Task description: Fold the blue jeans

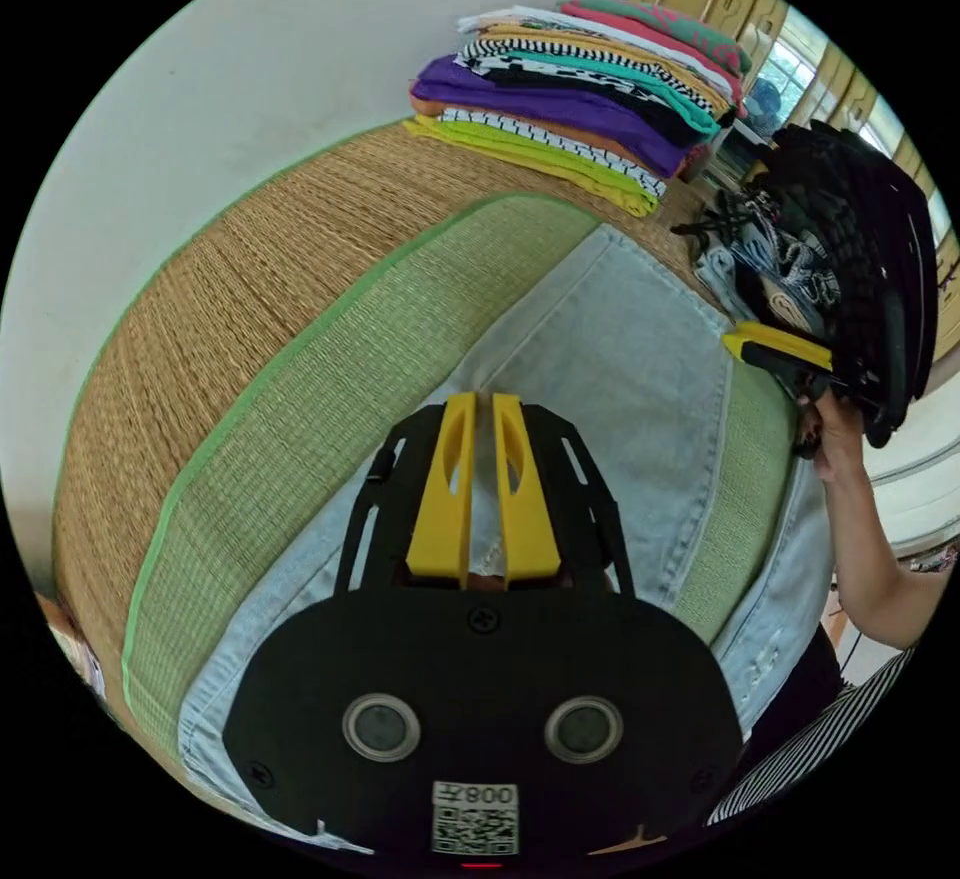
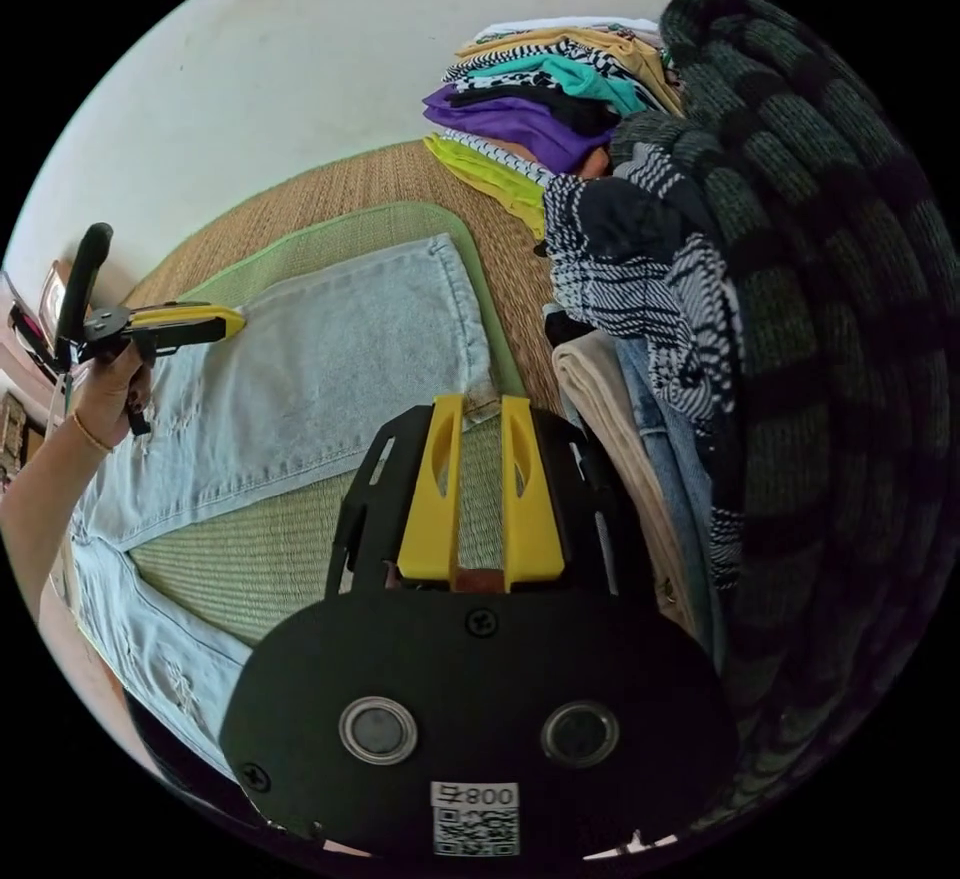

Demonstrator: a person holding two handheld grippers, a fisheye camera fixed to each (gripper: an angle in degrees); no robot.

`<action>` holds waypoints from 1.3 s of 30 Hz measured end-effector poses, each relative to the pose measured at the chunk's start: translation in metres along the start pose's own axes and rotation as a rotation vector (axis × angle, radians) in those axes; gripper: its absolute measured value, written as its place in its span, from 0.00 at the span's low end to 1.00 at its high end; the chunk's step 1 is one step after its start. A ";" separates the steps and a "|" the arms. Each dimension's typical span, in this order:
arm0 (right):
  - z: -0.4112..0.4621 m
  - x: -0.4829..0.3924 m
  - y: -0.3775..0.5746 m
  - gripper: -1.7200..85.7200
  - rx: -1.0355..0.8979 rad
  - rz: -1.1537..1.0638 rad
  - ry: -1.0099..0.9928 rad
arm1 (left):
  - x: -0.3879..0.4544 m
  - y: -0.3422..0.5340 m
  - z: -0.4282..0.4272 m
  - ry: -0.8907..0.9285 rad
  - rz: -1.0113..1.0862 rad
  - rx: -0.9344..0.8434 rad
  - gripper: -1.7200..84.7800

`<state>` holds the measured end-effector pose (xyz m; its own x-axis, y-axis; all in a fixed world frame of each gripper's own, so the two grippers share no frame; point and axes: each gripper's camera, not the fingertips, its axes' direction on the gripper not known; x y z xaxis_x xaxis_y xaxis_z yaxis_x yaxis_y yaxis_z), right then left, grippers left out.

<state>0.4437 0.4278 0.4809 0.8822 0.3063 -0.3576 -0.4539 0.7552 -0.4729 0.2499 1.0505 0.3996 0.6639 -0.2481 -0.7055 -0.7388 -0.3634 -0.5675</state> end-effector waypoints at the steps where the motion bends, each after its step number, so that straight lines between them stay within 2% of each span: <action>1: -0.008 0.002 0.003 0.09 0.009 -0.007 -0.025 | 0.003 -0.002 -0.001 -0.007 0.010 0.016 0.05; 6: -0.030 0.013 0.018 0.09 0.053 0.014 -0.061 | 0.012 -0.008 0.010 -0.030 0.022 0.009 0.06; 9: -0.015 0.012 0.017 0.10 -0.033 0.007 -0.036 | 0.010 -0.008 0.012 -0.008 -0.024 0.027 0.06; 12: -0.024 0.009 0.024 0.10 -0.021 -0.014 -0.009 | 0.011 -0.001 0.000 0.023 -0.030 0.100 0.08; 17: -0.056 0.009 0.064 0.10 -0.005 -0.035 -0.110 | 0.041 0.037 -0.016 0.298 0.119 0.142 0.09; 20: -0.078 0.000 0.108 0.11 -0.040 -0.079 -0.032 | 0.070 0.073 -0.017 0.394 0.222 0.075 0.10; 25: -0.087 0.003 0.170 0.11 -0.149 -0.006 0.146 | 0.096 0.120 -0.005 0.359 0.299 -0.082 0.11; 31: -0.075 0.002 0.165 0.07 -0.145 0.011 0.098 | 0.098 0.139 -0.015 0.289 0.319 -0.082 0.04; 39: -0.063 -0.008 0.141 0.03 -0.172 -0.025 0.097 | 0.076 0.166 -0.035 0.269 0.219 -0.047 0.04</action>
<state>0.3647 0.4954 0.3657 0.8809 0.2255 -0.4161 -0.4544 0.6493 -0.6099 0.1818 0.9396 0.2668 0.5014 -0.5507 -0.6674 -0.8652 -0.3150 -0.3901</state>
